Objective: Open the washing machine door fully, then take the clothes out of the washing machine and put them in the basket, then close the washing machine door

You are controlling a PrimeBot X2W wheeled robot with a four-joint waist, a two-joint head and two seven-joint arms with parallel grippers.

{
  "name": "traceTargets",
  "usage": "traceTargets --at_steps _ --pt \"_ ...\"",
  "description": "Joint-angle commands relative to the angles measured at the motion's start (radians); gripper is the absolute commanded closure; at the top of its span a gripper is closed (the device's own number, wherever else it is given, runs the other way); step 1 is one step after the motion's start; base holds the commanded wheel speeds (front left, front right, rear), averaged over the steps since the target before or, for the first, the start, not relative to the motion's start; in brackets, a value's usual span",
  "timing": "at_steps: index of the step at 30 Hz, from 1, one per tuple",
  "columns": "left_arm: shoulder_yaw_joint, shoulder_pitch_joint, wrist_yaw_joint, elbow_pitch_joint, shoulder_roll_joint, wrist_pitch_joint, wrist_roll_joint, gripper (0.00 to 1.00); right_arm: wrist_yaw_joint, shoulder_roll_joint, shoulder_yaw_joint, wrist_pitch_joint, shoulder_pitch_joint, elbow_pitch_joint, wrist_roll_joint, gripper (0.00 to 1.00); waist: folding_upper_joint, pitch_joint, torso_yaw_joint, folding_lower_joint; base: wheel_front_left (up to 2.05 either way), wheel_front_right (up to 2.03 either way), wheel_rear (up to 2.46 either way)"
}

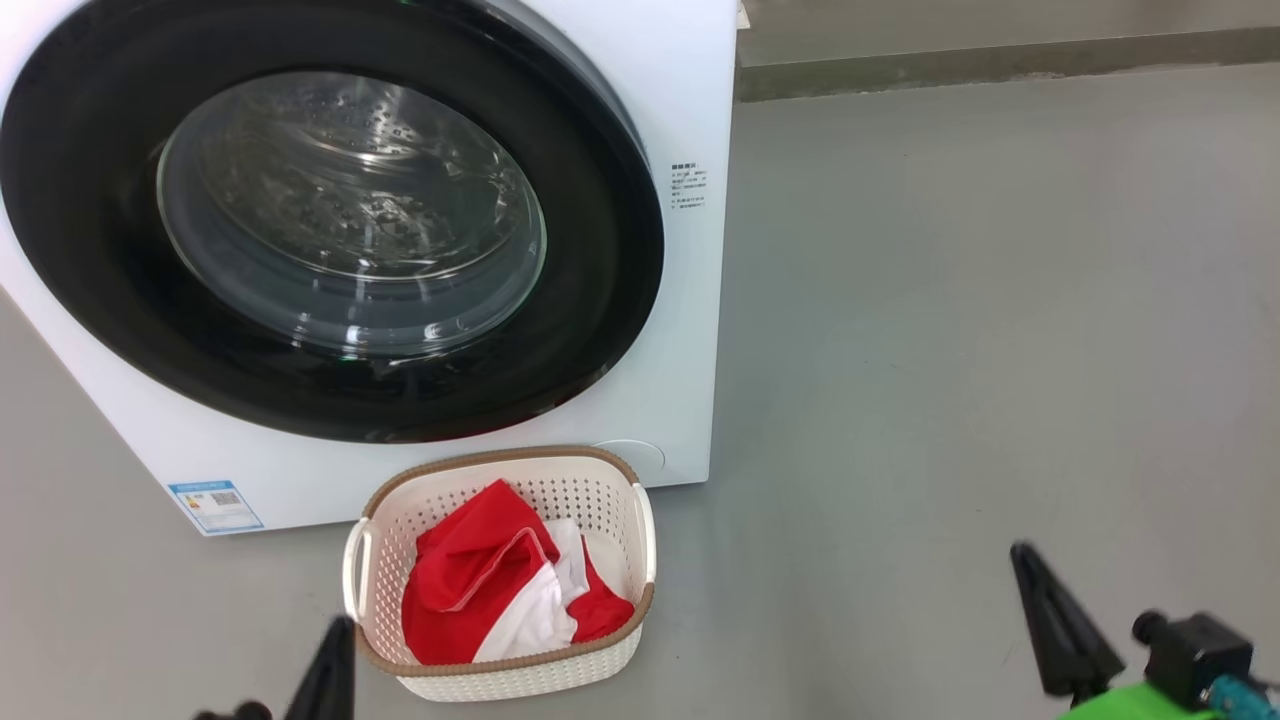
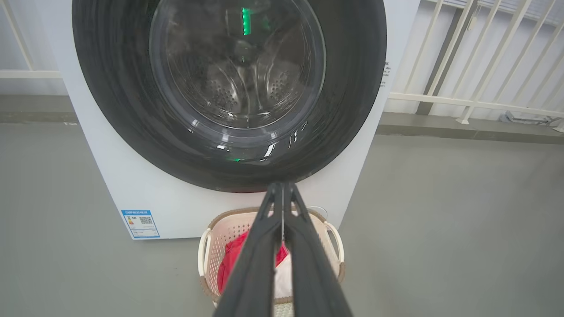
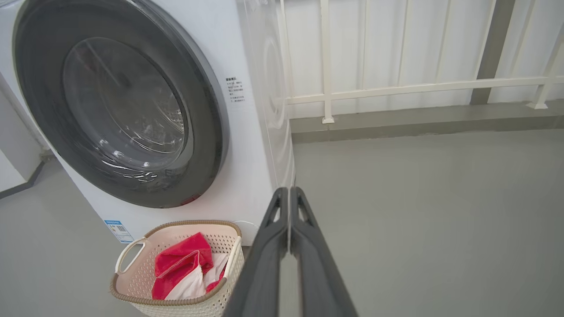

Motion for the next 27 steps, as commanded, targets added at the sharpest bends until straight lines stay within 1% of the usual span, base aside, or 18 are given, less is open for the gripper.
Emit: traceTargets --at_steps 1,7,11,27 --pt "0.003 -0.006 0.000 -0.003 0.002 0.005 -0.014 1.00 0.000 -0.002 -0.002 0.003 -0.005 -0.005 0.013 1.00 0.0000 0.000 0.000 0.0000 0.00 0.00 0.00" --pt "0.008 -0.012 0.000 -0.006 0.002 0.024 -0.081 1.00 0.000 0.002 -0.009 0.021 -0.012 -0.006 0.073 1.00 0.0000 0.000 -0.001 0.0022 0.00 0.00 0.00" --pt "0.010 -0.015 -0.001 -0.007 0.002 0.035 -0.126 1.00 0.000 0.005 -0.013 0.032 -0.017 -0.005 0.113 1.00 0.0000 0.003 -0.001 0.0001 0.00 0.00 0.00" --pt "0.019 -0.031 -0.001 -0.013 0.002 0.078 -0.293 1.00 0.000 0.014 -0.029 0.076 -0.039 -0.003 0.262 1.00 0.0000 0.009 -0.003 0.0000 0.00 0.00 0.00"
